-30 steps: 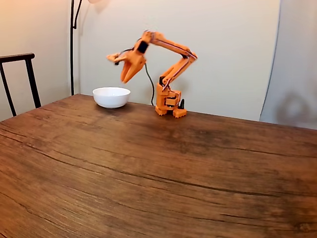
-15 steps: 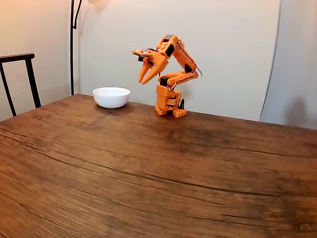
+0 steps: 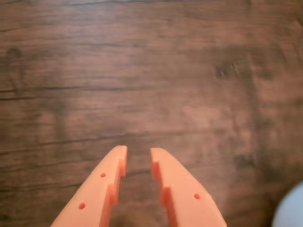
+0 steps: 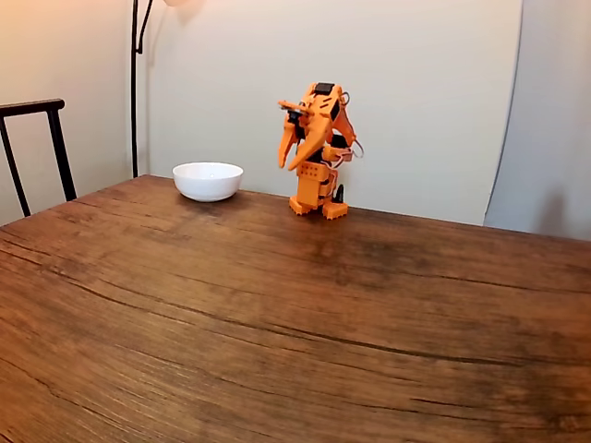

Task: Grasp the cube and drop it in the bowl

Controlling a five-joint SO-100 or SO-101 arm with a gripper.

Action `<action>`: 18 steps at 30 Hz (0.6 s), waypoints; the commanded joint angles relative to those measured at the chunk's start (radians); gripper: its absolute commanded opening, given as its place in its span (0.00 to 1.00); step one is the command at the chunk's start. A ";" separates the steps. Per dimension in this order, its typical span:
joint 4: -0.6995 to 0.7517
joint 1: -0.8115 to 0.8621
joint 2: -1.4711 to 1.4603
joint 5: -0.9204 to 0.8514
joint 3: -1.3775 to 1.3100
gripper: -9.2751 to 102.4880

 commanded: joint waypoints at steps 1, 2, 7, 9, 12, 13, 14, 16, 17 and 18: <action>-0.103 -0.035 0.003 -0.002 0.051 0.13; -0.141 -0.049 0.003 -0.006 0.081 0.13; -0.337 -0.094 0.003 -0.012 0.235 0.13; -0.393 -0.089 0.003 -0.014 0.285 0.13; -0.451 -0.086 0.003 -0.015 0.362 0.13; -0.469 -0.089 0.003 -0.017 0.390 0.13; -0.491 -0.095 0.003 -0.018 0.417 0.13; -0.523 -0.097 0.003 -0.054 0.462 0.13; -0.523 -0.097 -0.003 -0.075 0.465 0.13; -0.523 -0.097 -0.002 -0.089 0.463 0.13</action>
